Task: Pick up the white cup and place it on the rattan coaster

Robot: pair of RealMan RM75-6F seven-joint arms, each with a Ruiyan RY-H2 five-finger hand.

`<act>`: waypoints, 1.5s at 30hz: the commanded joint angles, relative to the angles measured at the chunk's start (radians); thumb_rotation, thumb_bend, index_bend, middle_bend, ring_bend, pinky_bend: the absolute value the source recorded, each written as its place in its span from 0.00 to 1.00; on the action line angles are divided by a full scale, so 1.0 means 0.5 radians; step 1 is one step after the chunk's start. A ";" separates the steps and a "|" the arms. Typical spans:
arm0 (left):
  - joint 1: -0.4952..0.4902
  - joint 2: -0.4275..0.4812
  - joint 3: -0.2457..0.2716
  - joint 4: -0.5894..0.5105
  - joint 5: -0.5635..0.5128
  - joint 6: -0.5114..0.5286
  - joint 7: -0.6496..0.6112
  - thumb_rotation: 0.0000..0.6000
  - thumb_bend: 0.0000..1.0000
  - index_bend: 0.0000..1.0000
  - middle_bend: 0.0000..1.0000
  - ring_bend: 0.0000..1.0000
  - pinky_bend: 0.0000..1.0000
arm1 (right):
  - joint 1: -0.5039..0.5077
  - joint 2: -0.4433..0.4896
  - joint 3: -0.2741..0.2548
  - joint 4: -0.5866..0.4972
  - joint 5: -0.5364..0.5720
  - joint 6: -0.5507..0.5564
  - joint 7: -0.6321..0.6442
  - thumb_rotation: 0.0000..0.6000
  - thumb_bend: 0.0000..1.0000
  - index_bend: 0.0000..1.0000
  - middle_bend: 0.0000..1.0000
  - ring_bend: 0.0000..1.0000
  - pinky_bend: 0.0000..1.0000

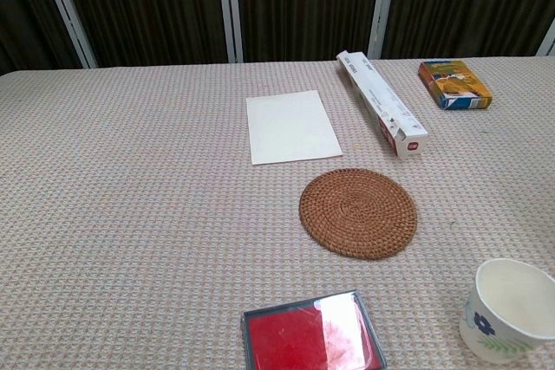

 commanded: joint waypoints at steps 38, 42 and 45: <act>-0.041 -0.024 -0.029 -0.009 -0.135 -0.098 0.099 1.00 0.00 0.00 0.00 0.00 0.00 | 0.445 -0.362 -0.237 -0.043 -0.053 -1.083 -0.241 1.00 0.33 0.22 0.42 0.42 0.37; -0.043 -0.024 -0.028 -0.009 -0.136 -0.102 0.102 1.00 0.00 0.00 0.00 0.00 0.00 | 0.437 -0.376 -0.239 -0.031 -0.058 -1.043 -0.276 1.00 0.35 0.24 0.44 0.44 0.38; -0.044 -0.024 -0.029 -0.011 -0.138 -0.102 0.103 1.00 0.00 0.00 0.00 0.00 0.00 | 0.445 -0.362 -0.225 -0.060 -0.064 -1.014 -0.266 1.00 0.35 0.24 0.44 0.44 0.38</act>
